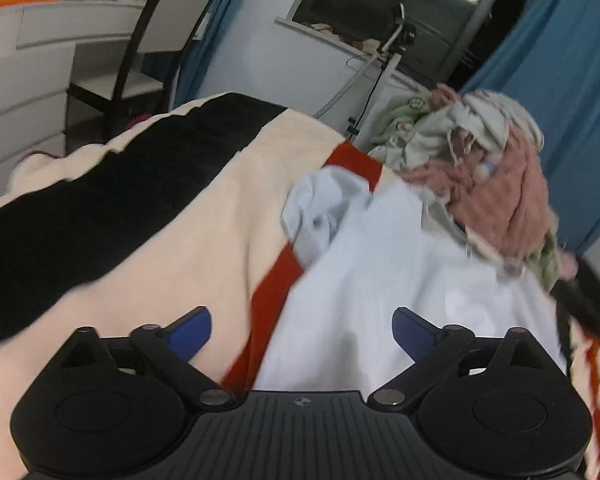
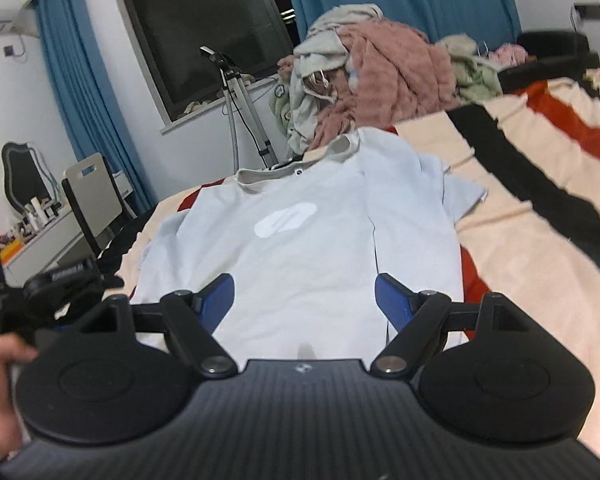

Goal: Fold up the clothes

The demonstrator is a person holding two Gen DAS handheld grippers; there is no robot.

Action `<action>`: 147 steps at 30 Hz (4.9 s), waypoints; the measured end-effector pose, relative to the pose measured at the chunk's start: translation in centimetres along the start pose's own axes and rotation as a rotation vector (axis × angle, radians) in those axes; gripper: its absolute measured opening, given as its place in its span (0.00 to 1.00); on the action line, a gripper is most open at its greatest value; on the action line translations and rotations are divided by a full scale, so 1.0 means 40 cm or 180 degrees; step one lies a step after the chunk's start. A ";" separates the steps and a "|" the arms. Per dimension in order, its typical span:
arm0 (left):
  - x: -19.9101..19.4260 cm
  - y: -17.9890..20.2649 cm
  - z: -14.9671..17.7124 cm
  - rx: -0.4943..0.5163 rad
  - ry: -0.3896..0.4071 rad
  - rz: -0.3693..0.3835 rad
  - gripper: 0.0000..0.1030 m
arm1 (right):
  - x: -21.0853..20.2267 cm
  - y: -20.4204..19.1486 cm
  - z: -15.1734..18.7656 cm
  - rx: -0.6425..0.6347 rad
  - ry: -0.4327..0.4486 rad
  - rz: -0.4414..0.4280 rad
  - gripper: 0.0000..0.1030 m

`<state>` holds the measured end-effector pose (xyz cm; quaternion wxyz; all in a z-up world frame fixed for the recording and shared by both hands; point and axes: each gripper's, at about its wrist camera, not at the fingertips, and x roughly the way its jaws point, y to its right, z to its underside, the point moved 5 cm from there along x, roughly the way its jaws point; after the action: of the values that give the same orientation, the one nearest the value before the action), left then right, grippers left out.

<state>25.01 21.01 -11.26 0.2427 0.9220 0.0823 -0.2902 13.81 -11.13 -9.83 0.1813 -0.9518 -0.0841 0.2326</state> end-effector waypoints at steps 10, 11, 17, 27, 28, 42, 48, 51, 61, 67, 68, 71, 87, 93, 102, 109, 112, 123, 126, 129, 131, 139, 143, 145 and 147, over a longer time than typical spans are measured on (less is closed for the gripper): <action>0.245 -0.019 -0.118 -0.0277 0.0099 0.0122 0.65 | 0.133 0.066 0.001 0.0457 -0.0092 0.0069 0.76; 0.260 -0.027 -0.122 -0.0322 0.0127 0.0104 0.65 | 0.150 0.071 0.004 0.0475 -0.0116 0.0070 0.76; 0.307 0.039 -0.125 0.0348 0.0237 -0.0063 0.47 | 0.220 0.080 0.018 0.0564 -0.0246 0.0053 0.76; 0.322 0.497 0.061 0.3192 0.0640 -0.0136 0.03 | 0.192 0.124 -0.008 0.0856 -0.0063 0.0103 0.76; 0.332 0.537 0.111 0.3398 0.0484 -0.0018 0.03 | 0.189 0.131 -0.012 0.0887 -0.0037 0.0120 0.77; 0.157 0.453 0.197 0.2394 0.0042 0.0887 0.39 | 0.148 0.174 -0.022 0.1182 0.0056 0.0096 0.78; 0.132 0.315 0.096 0.2012 0.0187 0.0480 0.38 | 0.157 0.176 -0.011 0.1213 -0.0008 0.0106 0.78; 0.182 0.288 0.056 0.1965 0.0137 0.0356 0.38 | 0.160 0.173 -0.008 0.1167 -0.0018 0.0135 0.78; 0.325 0.351 0.014 0.2598 0.0098 0.0112 0.52 | 0.186 0.174 0.002 0.1031 -0.0060 0.0225 0.78; 0.378 0.323 -0.050 0.2238 -0.0083 0.0154 0.06 | 0.208 0.173 0.014 0.0930 -0.0122 0.0259 0.78; 0.376 0.306 -0.078 0.2033 -0.0077 0.0216 0.06 | 0.209 0.172 0.014 0.0914 -0.0122 0.0266 0.78; 0.348 0.239 -0.189 0.1479 -0.0013 0.0431 0.05 | 0.209 0.168 0.018 0.0865 -0.0122 0.0298 0.77; 0.254 -0.143 -0.448 0.0172 0.0399 -0.0465 0.45 | 0.228 0.146 0.018 0.0689 -0.0137 0.0373 0.78; 0.180 -0.223 -0.226 -0.0650 0.0094 0.0061 0.48 | 0.219 0.141 0.016 0.0710 -0.0142 0.0329 0.78; 0.305 -0.221 -0.178 -0.1148 -0.0028 0.0064 0.18 | 0.215 0.136 0.018 0.0694 -0.0154 0.0313 0.78; 0.273 -0.181 -0.308 -0.0312 -0.0028 -0.0604 0.07 | 0.220 0.134 0.013 0.0595 -0.0115 0.0334 0.78; 0.275 -0.160 -0.335 0.0398 0.0193 -0.1049 0.03 | 0.224 0.124 0.009 0.0489 -0.0103 0.0327 0.78; 0.032 -0.141 -0.103 0.0425 -0.0145 -0.0646 0.55 | 0.202 0.106 -0.010 0.0251 0.0012 0.0349 0.78; -0.117 -0.138 0.006 0.0327 -0.0441 -0.0490 0.57 | 0.187 0.098 -0.016 0.0196 0.0054 0.0339 0.78; -0.238 -0.145 0.105 0.0253 -0.0773 -0.0279 0.57 | 0.172 0.090 -0.021 0.0140 0.0096 0.0329 0.78; -0.294 -0.131 0.168 0.0185 -0.0990 -0.0138 0.55 | 0.155 0.082 -0.024 0.0082 0.0112 0.0338 0.78; -0.357 -0.063 0.335 0.0318 -0.1501 0.0079 0.38 | 0.032 0.070 -0.015 0.0118 0.0074 0.0367 0.77; -0.415 -0.024 0.404 0.0614 -0.1560 0.0090 0.38 | -0.053 0.075 -0.007 0.0219 0.0057 0.0411 0.77; -0.438 -0.013 0.418 0.0793 -0.1529 -0.0009 0.38 | -0.081 0.068 -0.012 0.0177 0.0095 0.0418 0.77; -0.450 -0.015 0.421 0.0807 -0.1542 -0.0160 0.38 | -0.101 0.063 -0.014 0.0164 0.0123 0.0411 0.77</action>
<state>1.77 12.99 -13.16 0.1307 0.8464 0.0078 -0.5163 10.70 -14.59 -8.67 0.1920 -0.9546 -0.0130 0.2274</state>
